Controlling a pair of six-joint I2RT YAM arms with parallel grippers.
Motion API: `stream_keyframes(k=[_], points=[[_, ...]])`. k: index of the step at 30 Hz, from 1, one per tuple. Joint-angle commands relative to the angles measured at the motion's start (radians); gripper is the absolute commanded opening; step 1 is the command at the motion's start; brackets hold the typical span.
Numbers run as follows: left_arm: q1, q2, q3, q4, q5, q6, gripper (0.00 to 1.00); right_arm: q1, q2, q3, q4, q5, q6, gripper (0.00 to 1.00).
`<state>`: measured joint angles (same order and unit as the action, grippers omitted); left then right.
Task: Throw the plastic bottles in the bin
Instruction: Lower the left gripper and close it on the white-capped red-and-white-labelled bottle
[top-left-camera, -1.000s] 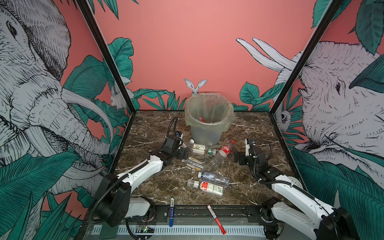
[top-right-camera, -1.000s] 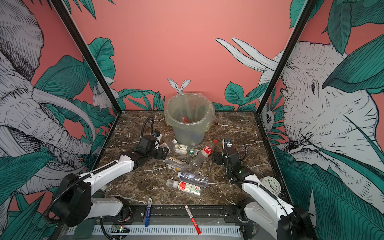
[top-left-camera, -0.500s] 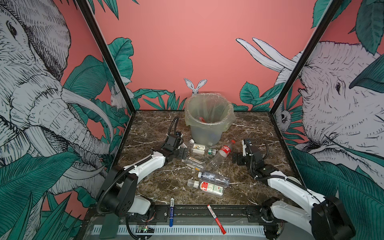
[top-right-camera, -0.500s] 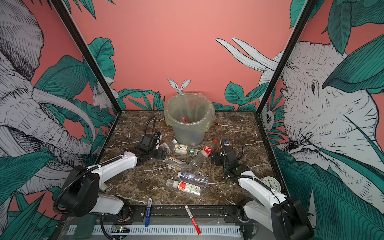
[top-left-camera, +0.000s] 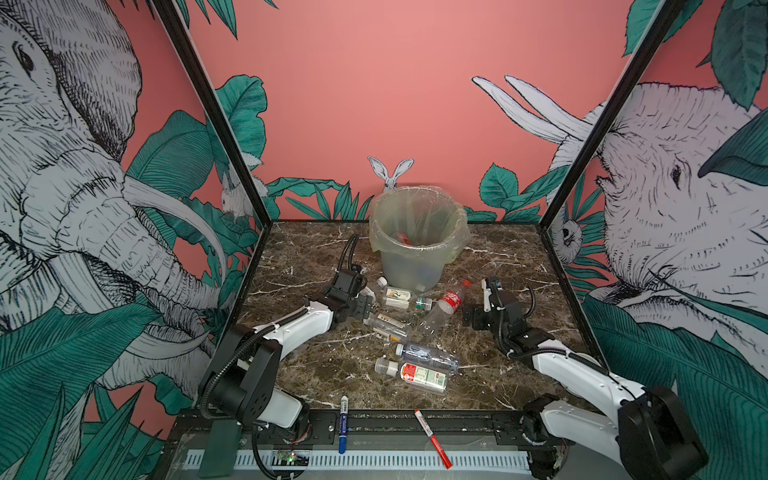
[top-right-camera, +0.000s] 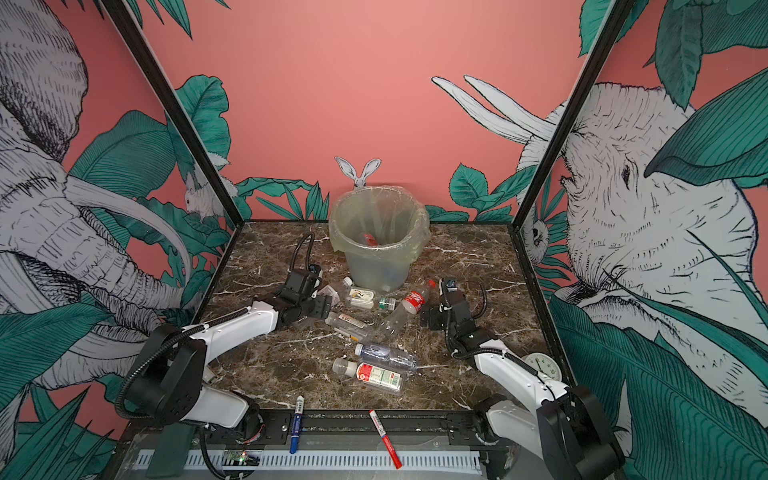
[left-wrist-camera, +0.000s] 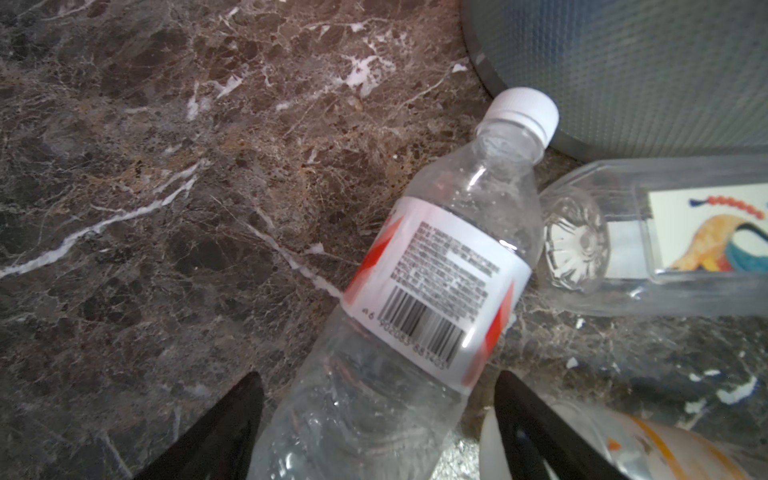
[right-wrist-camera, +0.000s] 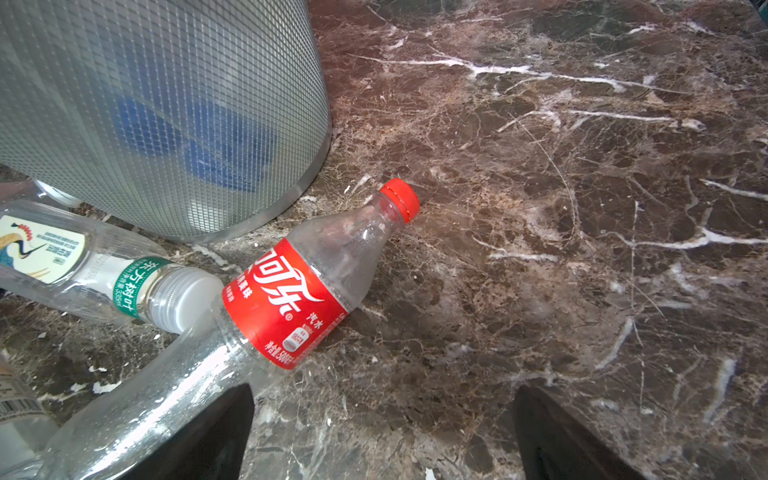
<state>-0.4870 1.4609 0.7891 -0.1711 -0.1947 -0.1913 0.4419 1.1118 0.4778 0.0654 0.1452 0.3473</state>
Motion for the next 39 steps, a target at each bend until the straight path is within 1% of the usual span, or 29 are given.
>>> stream_keyframes(k=[1, 6, 12, 14, 20, 26, 33, 34, 36, 38, 39], points=[[0.012, -0.005, -0.002, 0.010, -0.018, -0.009, 0.87, -0.008, 0.009, 0.013, 0.033, -0.004, 0.007, 0.99], [0.032, 0.037, 0.034, -0.047, -0.015, -0.021, 0.84, -0.008, 0.010, 0.011, 0.032, -0.006, 0.008, 0.99], [0.049, 0.055, 0.027, -0.022, 0.035, -0.033, 0.84, -0.008, 0.010, 0.013, 0.031, -0.008, 0.009, 0.99], [0.051, 0.056, 0.029, -0.027, 0.037, -0.034, 0.81, -0.008, 0.011, 0.014, 0.031, -0.012, 0.010, 0.99], [0.054, 0.045, 0.015, -0.020, 0.031, -0.043, 0.80, -0.008, 0.011, 0.015, 0.031, -0.019, 0.010, 0.99], [0.062, 0.074, 0.034, -0.019, 0.037, -0.046, 0.81, -0.008, 0.015, 0.017, 0.030, -0.023, 0.010, 0.99], [0.067, 0.107, 0.049, -0.013, 0.062, -0.045, 0.79, -0.008, 0.019, 0.018, 0.031, -0.025, 0.012, 0.99], [0.068, 0.108, 0.047, -0.009, 0.065, -0.044, 0.78, -0.008, 0.022, 0.018, 0.031, -0.027, 0.012, 0.99], [0.067, 0.108, 0.042, -0.001, 0.072, -0.045, 0.72, -0.009, 0.024, 0.019, 0.032, -0.029, 0.014, 0.99], [0.067, 0.105, 0.041, -0.002, 0.067, -0.043, 0.69, -0.008, 0.026, 0.020, 0.032, -0.030, 0.014, 0.99], [0.067, 0.102, 0.039, -0.003, 0.067, -0.043, 0.66, -0.009, 0.026, 0.020, 0.032, -0.029, 0.015, 0.99]])
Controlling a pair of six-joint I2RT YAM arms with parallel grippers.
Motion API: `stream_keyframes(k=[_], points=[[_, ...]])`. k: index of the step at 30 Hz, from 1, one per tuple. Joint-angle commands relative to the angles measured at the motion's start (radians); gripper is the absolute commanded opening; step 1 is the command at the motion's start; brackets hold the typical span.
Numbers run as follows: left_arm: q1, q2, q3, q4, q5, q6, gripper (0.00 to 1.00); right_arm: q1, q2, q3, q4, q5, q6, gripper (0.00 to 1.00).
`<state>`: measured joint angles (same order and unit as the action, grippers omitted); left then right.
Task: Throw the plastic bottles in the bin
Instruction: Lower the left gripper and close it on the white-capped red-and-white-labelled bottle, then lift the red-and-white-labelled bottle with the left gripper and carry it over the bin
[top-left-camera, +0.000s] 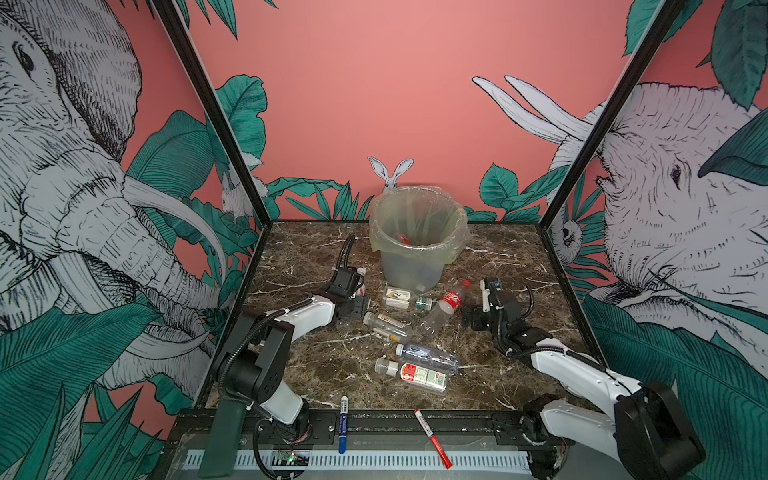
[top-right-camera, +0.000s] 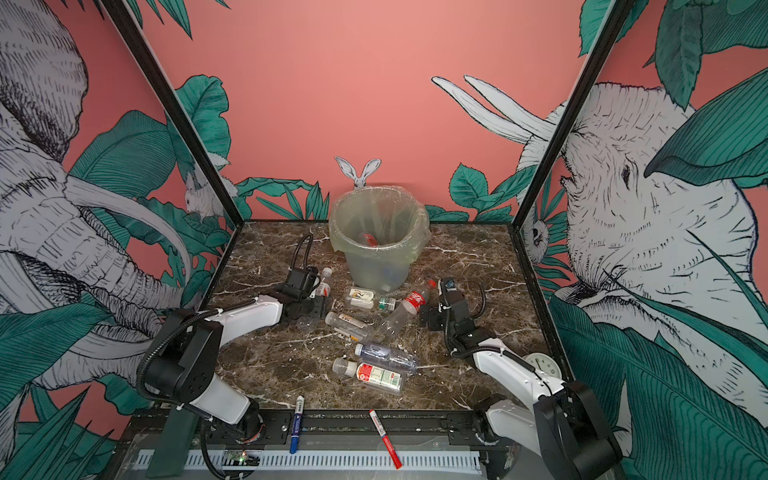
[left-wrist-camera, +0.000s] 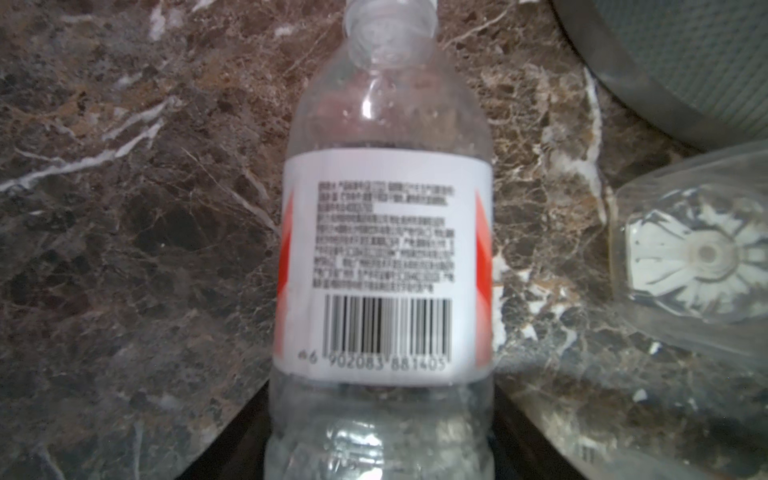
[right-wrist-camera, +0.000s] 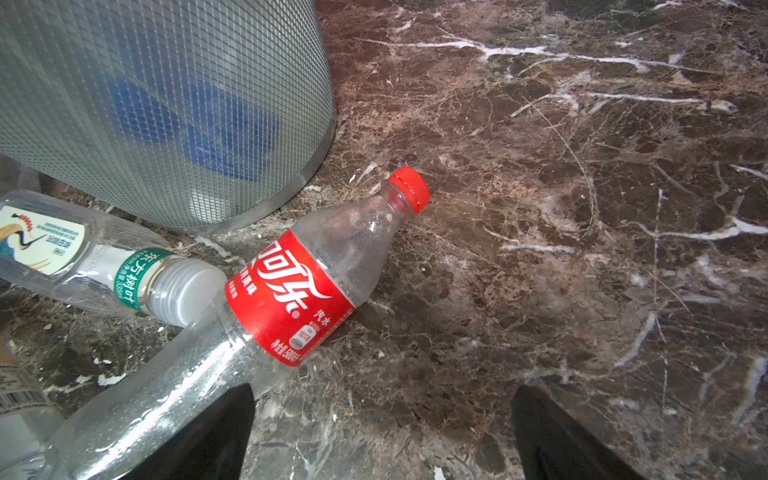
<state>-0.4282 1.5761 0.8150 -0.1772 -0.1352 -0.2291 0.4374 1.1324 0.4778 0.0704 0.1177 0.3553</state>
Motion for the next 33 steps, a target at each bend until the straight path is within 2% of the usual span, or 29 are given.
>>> stream_keyframes(k=[1, 7, 14, 18, 22, 25, 27, 30, 33], points=[[0.008, -0.020, 0.012, 0.001, 0.005, -0.007, 0.65, -0.005, 0.006, 0.020, 0.028, -0.004, 0.007, 0.98], [0.008, -0.132, -0.053, 0.012, -0.024, -0.024, 0.63, -0.004, 0.008, 0.021, 0.027, -0.011, 0.007, 0.98], [-0.001, -0.486, -0.292, 0.111, 0.017, -0.060, 0.61, -0.004, 0.006, 0.022, 0.027, -0.025, 0.011, 0.98], [-0.028, -0.679, -0.380, 0.090, 0.016, -0.080, 0.60, -0.004, -0.011, 0.015, 0.028, -0.030, 0.014, 0.98], [-0.085, -0.891, -0.407, 0.000, -0.039, -0.087, 0.60, -0.004, -0.016, 0.010, 0.022, -0.035, 0.016, 0.98], [-0.133, -0.996, -0.367, -0.049, -0.078, -0.069, 0.61, -0.003, -0.010, 0.011, 0.025, -0.044, 0.021, 0.97], [-0.144, -0.997, -0.293, -0.083, -0.072, -0.054, 0.62, -0.004, -0.004, 0.013, 0.029, -0.050, 0.024, 0.97], [-0.147, -0.939, -0.135, -0.099, -0.065, -0.028, 0.61, -0.003, 0.006, 0.016, 0.032, -0.059, 0.027, 0.97], [-0.148, -0.804, 0.072, -0.083, -0.047, -0.004, 0.61, -0.004, 0.022, 0.021, 0.032, -0.064, 0.027, 0.97]])
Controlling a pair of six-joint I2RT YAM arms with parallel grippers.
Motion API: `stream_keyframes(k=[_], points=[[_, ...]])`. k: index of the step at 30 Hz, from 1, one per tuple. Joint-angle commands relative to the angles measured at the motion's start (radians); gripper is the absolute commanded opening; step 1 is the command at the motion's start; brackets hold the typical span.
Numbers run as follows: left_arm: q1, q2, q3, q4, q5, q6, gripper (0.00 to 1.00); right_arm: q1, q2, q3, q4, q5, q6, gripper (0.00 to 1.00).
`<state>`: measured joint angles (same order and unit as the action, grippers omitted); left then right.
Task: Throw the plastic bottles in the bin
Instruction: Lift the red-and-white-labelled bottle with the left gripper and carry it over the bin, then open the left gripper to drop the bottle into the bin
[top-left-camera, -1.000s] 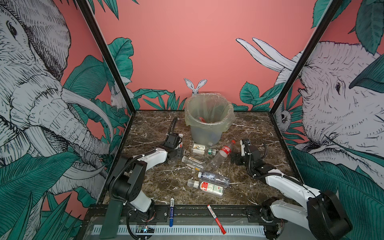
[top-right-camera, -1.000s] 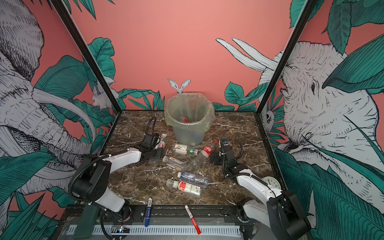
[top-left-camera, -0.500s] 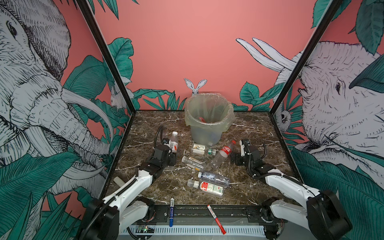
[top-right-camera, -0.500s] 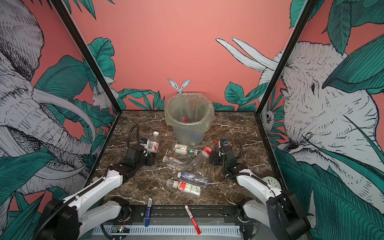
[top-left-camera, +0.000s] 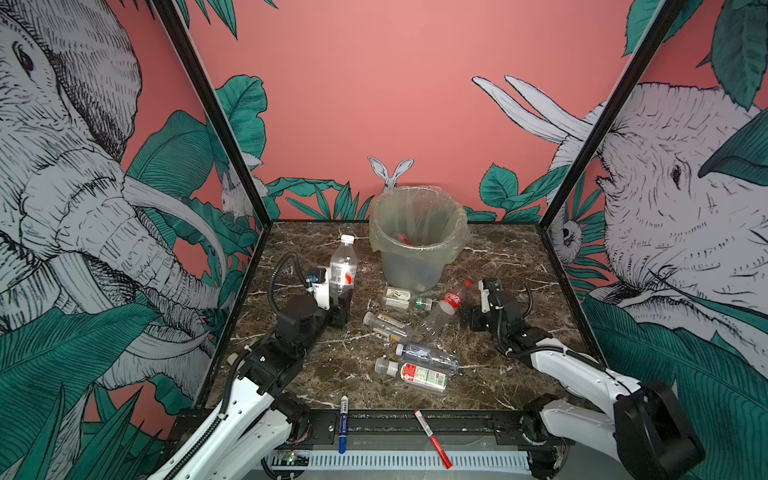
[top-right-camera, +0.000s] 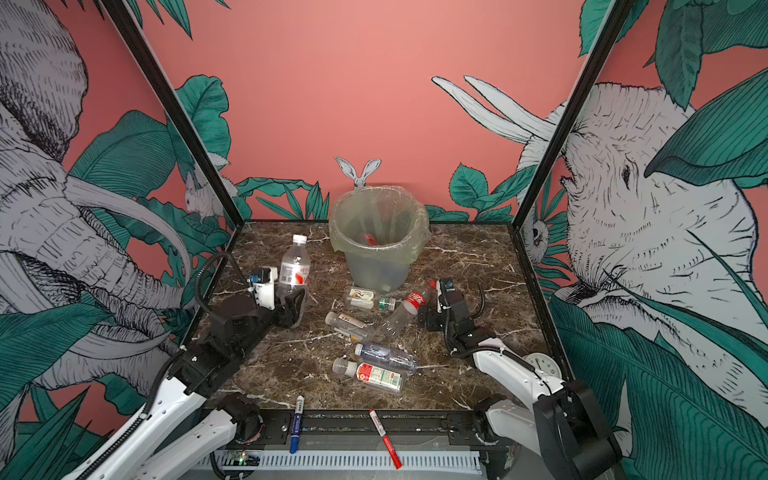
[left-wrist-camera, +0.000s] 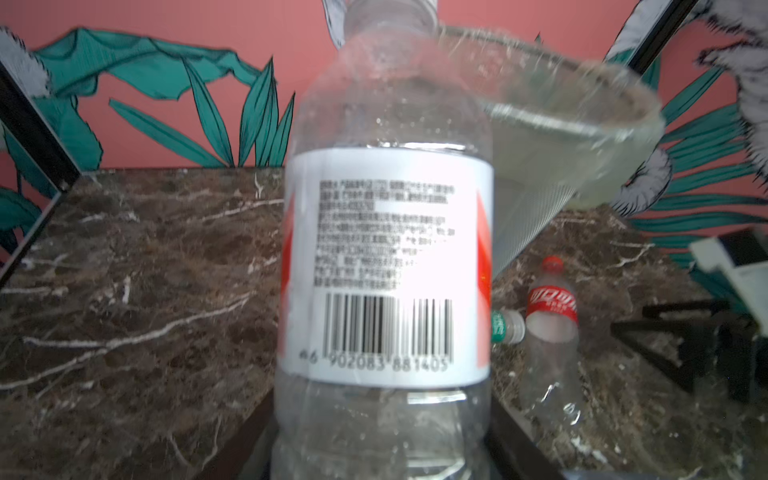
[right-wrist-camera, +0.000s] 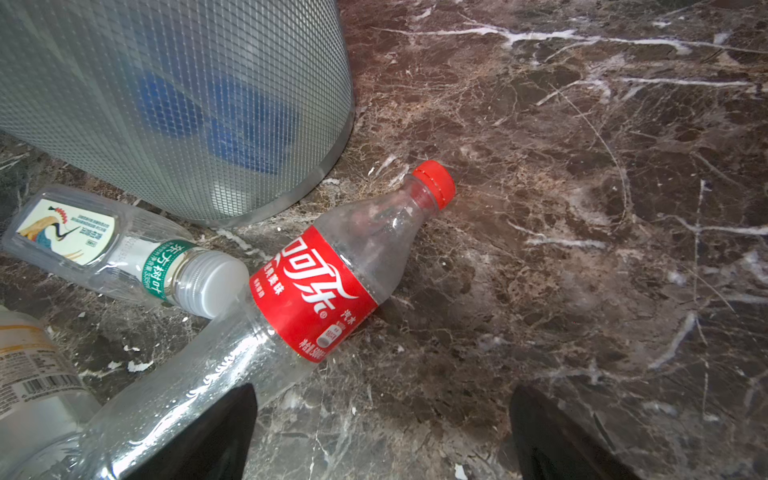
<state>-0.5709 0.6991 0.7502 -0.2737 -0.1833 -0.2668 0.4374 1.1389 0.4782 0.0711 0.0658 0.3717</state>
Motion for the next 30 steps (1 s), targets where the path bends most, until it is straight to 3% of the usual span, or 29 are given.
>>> stream_keyframes(k=[1, 6, 9, 10, 12, 15, 21, 30], points=[[-0.004, 0.133, 0.223, 0.024, 0.022, 0.040, 0.61, -0.004, 0.020, 0.023, 0.030, -0.015, 0.011, 0.97], [-0.007, 0.488, 0.636, 0.090, 0.094, 0.083, 0.62, -0.004, 0.044, 0.034, 0.029, -0.025, 0.009, 0.97], [-0.003, 0.731, 0.905, 0.071, 0.157, 0.103, 0.68, -0.003, 0.064, 0.043, 0.026, -0.029, 0.007, 0.97], [-0.002, 0.808, 0.986, 0.059, 0.181, 0.103, 0.75, -0.005, 0.067, 0.046, 0.024, -0.028, 0.007, 0.97], [-0.003, 0.941, 1.153, 0.000, 0.202, 0.098, 0.99, -0.004, 0.070, 0.048, 0.017, -0.023, 0.007, 0.97], [0.013, 1.060, 1.318, -0.052, 0.154, 0.094, 1.00, -0.005, 0.057, 0.048, 0.006, -0.029, 0.007, 0.98], [0.024, 1.017, 1.302, -0.009, 0.188, 0.097, 1.00, -0.005, 0.027, 0.037, -0.001, -0.042, 0.010, 0.98], [0.015, 0.715, 0.866, 0.090, 0.176, 0.080, 1.00, -0.005, 0.041, 0.047, 0.002, -0.054, 0.024, 0.99]])
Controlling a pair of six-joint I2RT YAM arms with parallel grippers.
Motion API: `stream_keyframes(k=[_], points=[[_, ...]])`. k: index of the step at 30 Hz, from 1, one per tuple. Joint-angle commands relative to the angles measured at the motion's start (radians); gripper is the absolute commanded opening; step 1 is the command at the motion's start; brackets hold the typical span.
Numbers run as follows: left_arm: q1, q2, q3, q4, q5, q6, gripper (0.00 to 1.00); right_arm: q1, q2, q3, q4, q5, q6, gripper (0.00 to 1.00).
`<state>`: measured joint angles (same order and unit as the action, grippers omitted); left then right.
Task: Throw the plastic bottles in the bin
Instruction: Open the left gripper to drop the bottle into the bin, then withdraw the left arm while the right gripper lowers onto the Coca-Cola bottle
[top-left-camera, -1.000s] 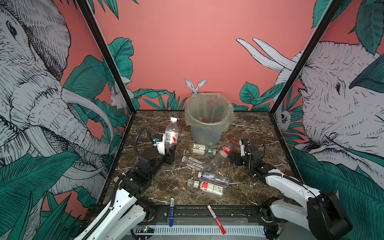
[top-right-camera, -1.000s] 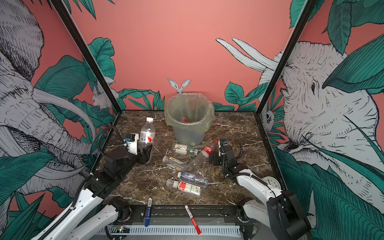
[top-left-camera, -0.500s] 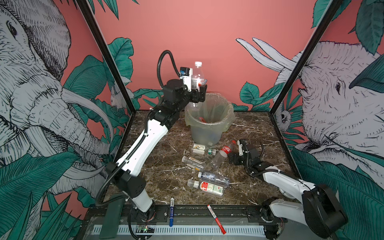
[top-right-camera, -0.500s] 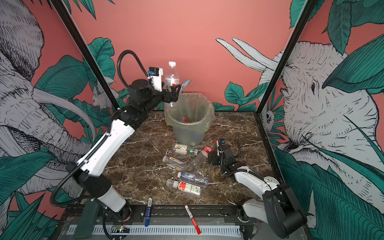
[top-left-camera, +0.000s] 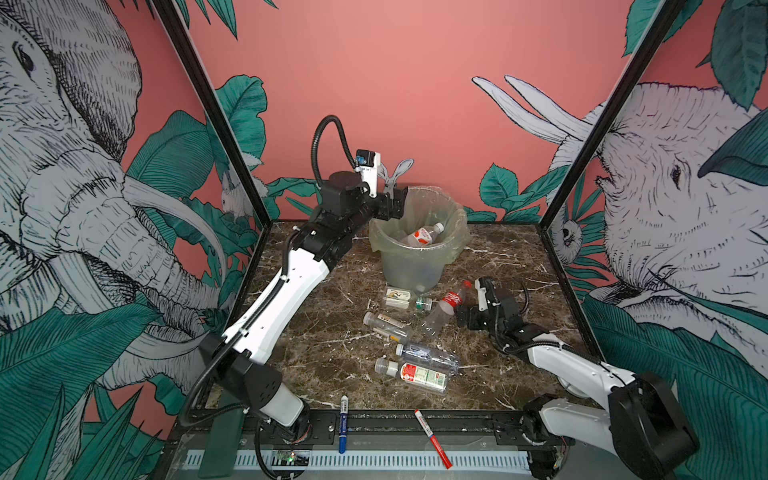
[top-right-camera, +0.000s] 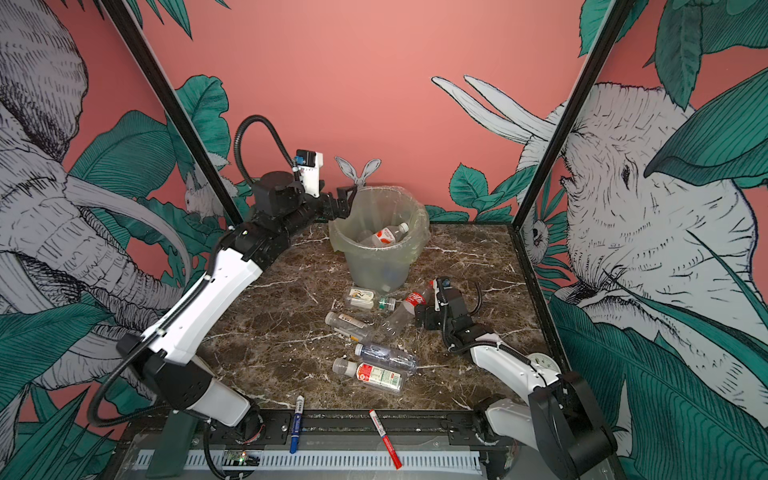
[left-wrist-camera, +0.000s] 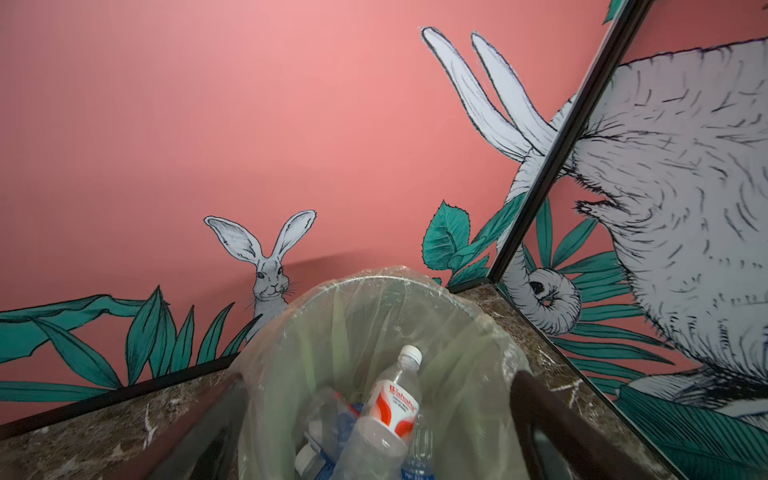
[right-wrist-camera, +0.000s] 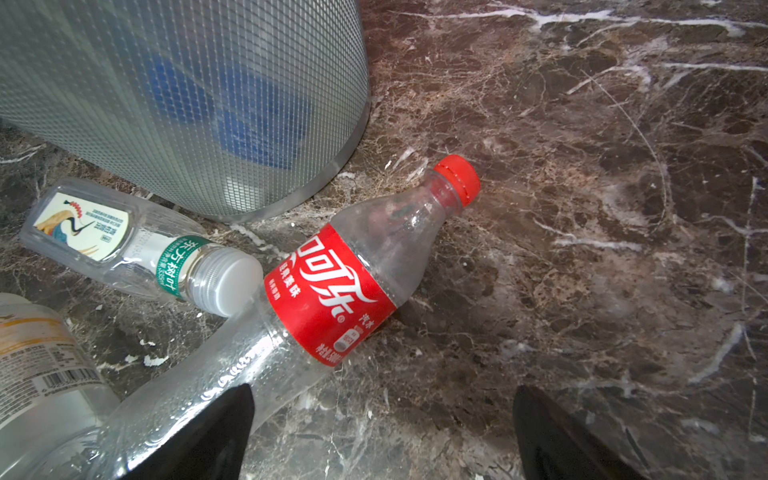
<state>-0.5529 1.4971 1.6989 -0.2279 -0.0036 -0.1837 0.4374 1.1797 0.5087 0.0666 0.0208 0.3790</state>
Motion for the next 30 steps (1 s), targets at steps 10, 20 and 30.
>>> stream_keyframes(k=[10, 20, 30], points=[[-0.004, -0.368, -0.532, 0.114, -0.071, -0.024, 1.00, 0.021, -0.014, 0.024, -0.001, 0.014, 0.128, 0.99], [-0.005, -0.485, -0.877, 0.209, -0.090, -0.084, 1.00, 0.147, -0.007, 0.149, -0.156, 0.143, 0.281, 0.99], [-0.005, -0.430, -1.085, 0.386, -0.057, -0.107, 0.99, 0.188, 0.177, 0.229, -0.186, 0.162, 0.393, 0.99]])
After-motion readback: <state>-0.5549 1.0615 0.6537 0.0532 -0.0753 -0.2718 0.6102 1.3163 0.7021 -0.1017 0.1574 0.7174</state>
